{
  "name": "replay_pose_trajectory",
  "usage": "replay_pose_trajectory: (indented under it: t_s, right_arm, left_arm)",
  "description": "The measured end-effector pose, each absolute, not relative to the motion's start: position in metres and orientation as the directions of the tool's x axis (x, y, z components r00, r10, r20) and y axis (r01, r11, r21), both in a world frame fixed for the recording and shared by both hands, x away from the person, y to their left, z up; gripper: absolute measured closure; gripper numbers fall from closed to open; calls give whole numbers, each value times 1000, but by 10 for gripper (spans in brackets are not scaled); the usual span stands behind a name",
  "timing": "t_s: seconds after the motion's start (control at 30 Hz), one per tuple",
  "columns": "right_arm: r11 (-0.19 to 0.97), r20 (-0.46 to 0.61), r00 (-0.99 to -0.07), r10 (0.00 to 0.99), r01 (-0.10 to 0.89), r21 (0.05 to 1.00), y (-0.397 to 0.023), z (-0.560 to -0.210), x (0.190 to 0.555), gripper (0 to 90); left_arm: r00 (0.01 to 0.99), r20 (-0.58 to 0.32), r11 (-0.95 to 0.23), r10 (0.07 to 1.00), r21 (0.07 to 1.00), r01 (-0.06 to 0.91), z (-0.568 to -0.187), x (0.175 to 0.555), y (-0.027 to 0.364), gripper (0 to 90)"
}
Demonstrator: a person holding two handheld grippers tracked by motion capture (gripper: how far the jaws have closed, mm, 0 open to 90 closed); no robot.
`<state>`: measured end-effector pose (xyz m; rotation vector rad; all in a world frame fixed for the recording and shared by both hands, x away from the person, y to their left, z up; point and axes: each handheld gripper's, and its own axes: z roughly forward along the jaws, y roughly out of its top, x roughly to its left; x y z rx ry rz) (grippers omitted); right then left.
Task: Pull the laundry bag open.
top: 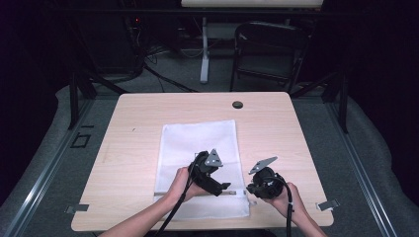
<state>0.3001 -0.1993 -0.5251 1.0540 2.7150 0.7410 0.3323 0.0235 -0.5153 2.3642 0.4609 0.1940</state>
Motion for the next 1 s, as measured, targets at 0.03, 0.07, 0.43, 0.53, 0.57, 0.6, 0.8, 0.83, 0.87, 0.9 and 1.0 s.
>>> replay_pose_trajectory:
  t_s: [0.03,0.07,0.43,0.53,0.57,0.6,0.8,0.83,0.87,0.9,1.0]
  right_arm:
    - [633,47,-746,665,596,494,-199,-525,299,865]
    - [638,46,-749,661,594,490,-199,-525,299,869]
    - [659,42,-773,633,566,494,-189,-534,305,900]
    - [658,54,-779,624,562,501,-185,-538,308,900]
    - [655,57,-777,626,565,502,-184,-538,309,900]
    - [655,63,-778,625,567,500,-183,-540,310,900]
    - [675,72,-786,615,571,467,-179,-551,312,900]
    - [662,90,-777,623,585,469,-179,-553,312,900]
    - [673,91,-780,619,586,452,-180,-554,313,900]
    - [653,99,-767,633,599,463,-180,-556,313,900]
    - [668,104,-779,618,590,453,-181,-556,314,900]
  left_arm:
    - [927,19,-691,373,673,264,-517,331,23,112]
    - [932,20,-697,361,670,256,-518,331,22,116]
    - [951,-15,-722,310,647,245,-537,330,11,232]
    - [964,-29,-742,264,632,223,-543,327,7,311]
    - [966,-29,-749,255,626,217,-544,326,5,318]
    - [971,-35,-752,239,626,207,-547,325,3,352]
    - [975,-48,-781,218,590,204,-562,325,-6,585]
    - [974,-48,-781,223,589,208,-565,325,-7,595]
    - [974,-41,-781,224,590,204,-566,325,-7,616]
    - [975,-37,-778,221,595,199,-566,326,-6,638]
    - [974,-48,-773,221,600,204,-566,327,-5,698]
